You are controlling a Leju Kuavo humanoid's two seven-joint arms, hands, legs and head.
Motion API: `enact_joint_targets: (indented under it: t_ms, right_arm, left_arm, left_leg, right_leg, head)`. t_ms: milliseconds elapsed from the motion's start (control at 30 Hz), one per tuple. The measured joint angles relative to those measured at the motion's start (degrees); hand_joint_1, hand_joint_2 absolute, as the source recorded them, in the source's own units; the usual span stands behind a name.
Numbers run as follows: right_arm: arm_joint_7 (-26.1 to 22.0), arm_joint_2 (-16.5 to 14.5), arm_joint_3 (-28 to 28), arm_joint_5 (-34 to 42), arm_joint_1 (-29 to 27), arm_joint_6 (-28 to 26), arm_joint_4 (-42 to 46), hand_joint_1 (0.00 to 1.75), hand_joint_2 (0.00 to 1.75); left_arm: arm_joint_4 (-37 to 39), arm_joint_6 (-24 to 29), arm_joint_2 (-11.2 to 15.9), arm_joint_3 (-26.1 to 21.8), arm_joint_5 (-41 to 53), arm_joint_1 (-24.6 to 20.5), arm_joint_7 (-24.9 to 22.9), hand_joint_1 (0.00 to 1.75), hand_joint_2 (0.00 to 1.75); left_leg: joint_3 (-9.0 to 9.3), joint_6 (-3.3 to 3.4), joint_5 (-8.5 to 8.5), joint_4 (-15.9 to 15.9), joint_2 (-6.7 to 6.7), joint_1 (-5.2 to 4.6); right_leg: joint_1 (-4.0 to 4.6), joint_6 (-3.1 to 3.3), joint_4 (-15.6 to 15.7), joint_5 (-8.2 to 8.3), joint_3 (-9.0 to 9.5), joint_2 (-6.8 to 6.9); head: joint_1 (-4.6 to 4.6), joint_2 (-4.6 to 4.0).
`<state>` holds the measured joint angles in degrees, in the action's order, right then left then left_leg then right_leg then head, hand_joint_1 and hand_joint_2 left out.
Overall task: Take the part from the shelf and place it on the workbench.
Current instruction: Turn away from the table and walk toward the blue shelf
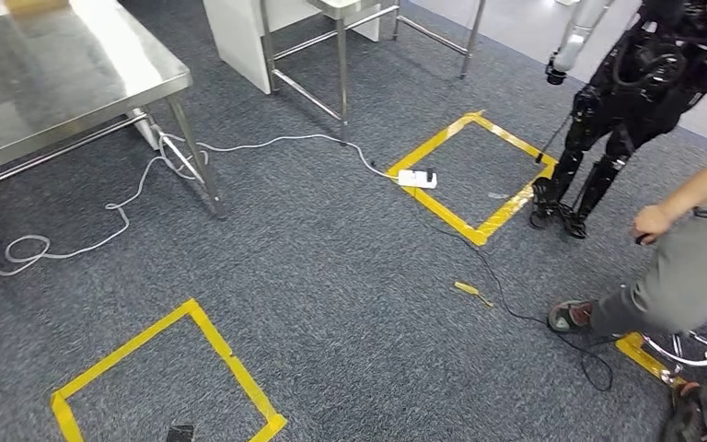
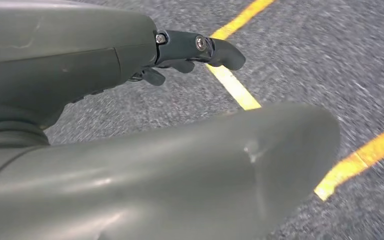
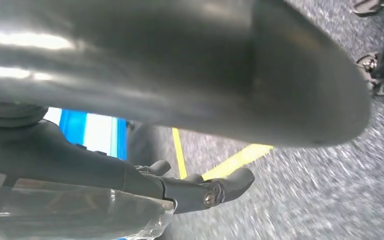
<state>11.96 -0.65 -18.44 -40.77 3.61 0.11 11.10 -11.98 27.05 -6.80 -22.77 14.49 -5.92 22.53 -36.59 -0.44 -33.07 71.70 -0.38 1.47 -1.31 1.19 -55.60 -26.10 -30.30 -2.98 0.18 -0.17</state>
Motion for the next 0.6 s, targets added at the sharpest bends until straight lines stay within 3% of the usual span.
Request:
enact_joint_targets:
  t_ms: [67,133,200,233,300,333,367,433,467,500,533,600]
  right_arm:
    - [0.04,-0.1,-0.24,0.45,0.0,0.04,-0.01,0.0,0.0]
    - [0.03,-0.11,-0.72,1.12,0.15,0.36,-0.02,0.0,0.0]
    - [0.02,0.03,-1.34,1.67,0.08,0.88,-0.02,0.0,0.0]
    - [0.02,0.14,-1.62,1.83,-0.01,1.08,-0.03,0.0,0.0]
    - [0.02,0.31,-2.03,2.0,-0.04,1.32,-0.04,0.0,0.0]
    - [0.02,0.31,-2.19,2.02,0.02,1.4,-0.04,0.0,0.0]
    - [0.01,0.34,-2.32,2.04,0.1,1.47,-0.04,0.0,0.0]
    - [-0.03,0.43,-2.55,2.08,0.13,1.56,-0.04,0.0,0.0]
    - [-0.04,0.51,-2.67,2.09,0.09,1.63,-0.04,0.0,0.0]
    - [-0.04,0.6,-2.8,2.1,0.05,1.72,-0.04,0.0,0.0]
    - [-0.04,0.69,-2.96,2.11,0.06,1.82,-0.04,0.0,0.0]
    - [-0.04,0.84,-3.28,2.24,0.35,2.12,-0.04,0.0,0.0]
  left_arm:
    - [0.08,-1.11,0.07,0.0,0.01,-0.02,-1.03,0.0,0.0]
    - [0.25,-3.57,0.17,0.02,0.19,-0.11,-3.84,0.0,0.0]
    - [0.38,-6.84,0.27,0.11,0.67,-0.25,-8.1,0.0,0.0]
    - [0.4,-8.37,0.3,0.26,0.96,-0.3,-9.99,0.0,0.0]
    - [0.44,-10.55,0.36,0.63,1.49,-0.29,-12.33,0.0,0.0]
    - [0.46,-11.04,0.41,0.79,1.62,-0.28,-12.79,0.0,0.0]
    - [0.48,-11.25,0.46,0.87,1.69,-0.27,-13.07,0.0,0.0]
    - [0.52,-11.94,0.58,1.03,1.96,-0.26,-14.3,0.0,0.0]
    - [0.53,-12.6,0.65,1.24,2.35,-0.26,-15.52,0.0,0.0]
    - [0.53,-13.4,0.69,1.57,2.97,-0.27,-17.08,0.0,0.0]
    - [0.52,-14.19,0.75,2.01,3.75,-0.27,-18.73,0.0,0.0]
    - [0.52,-15.36,0.93,2.96,5.2,-0.2,-21.15,0.0,0.0]
  left_leg:
    - [3.3,0.02,4.0,-7.62,-2.37,0.57]
    - [4.66,0.29,5.2,-11.51,-4.18,0.64]
    - [4.64,0.99,5.2,-11.99,-3.29,0.26]
    - [4.72,1.5,5.43,-12.31,-2.7,0.18]
    - [4.95,2.43,5.85,-12.99,-1.34,0.25]
    - [4.98,2.68,5.89,-13.1,-0.63,0.2]
    - [4.95,2.82,5.85,-13.12,0.15,0.15]
    - [4.95,2.81,5.74,-13.11,1.69,0.05]
    - [4.99,2.74,5.69,-13.1,2.35,0.05]
    - [5.07,2.62,5.62,-13.1,2.96,0.07]
    - [5.24,2.42,5.52,-13.1,3.54,0.06]
    - [5.65,1.63,5.09,-13.06,4.71,-0.19]
  right_leg:
    - [0.15,-0.39,-0.66,-0.26,-0.21,-1.59]
    - [0.43,-1.17,-1.35,-0.43,-1.13,-2.82]
    - [0.53,-2.08,-1.44,-0.26,-1.99,-3.78]
    - [0.52,-2.42,-1.8,-0.35,-2.39,-3.22]
    - [0.58,-2.53,-5.31,-1.98,-4.54,-0.43]
    - [0.44,-2.43,-8.9,-3.52,-6.45,1.17]
    - [0.37,-2.42,-13.11,-5.15,-8.76,1.95]
    - [0.12,-2.95,-18.78,-6.72,-11.87,2.32]
    - [-0.02,-3.47,-18.29,-6.17,-11.64,2.49]
    - [-0.2,-4.03,-15.35,-4.91,-10.06,2.91]
    - [-0.34,-4.47,-10.69,-3.38,-7.45,4.15]
    - [-0.06,-4.52,-3.32,-1.05,-3.49,6.83]
  head:
    - [-0.01,0.0]
    - [0.0,0.0]
    - [0.01,0.0]
    - [0.02,0.0]
    - [0.19,0.0]
    - [0.27,0.0]
    - [0.34,0.0]
    - [0.34,0.0]
    - [0.36,0.0]
    - [0.35,0.0]
    - [0.38,0.0]
    - [0.36,0.0]
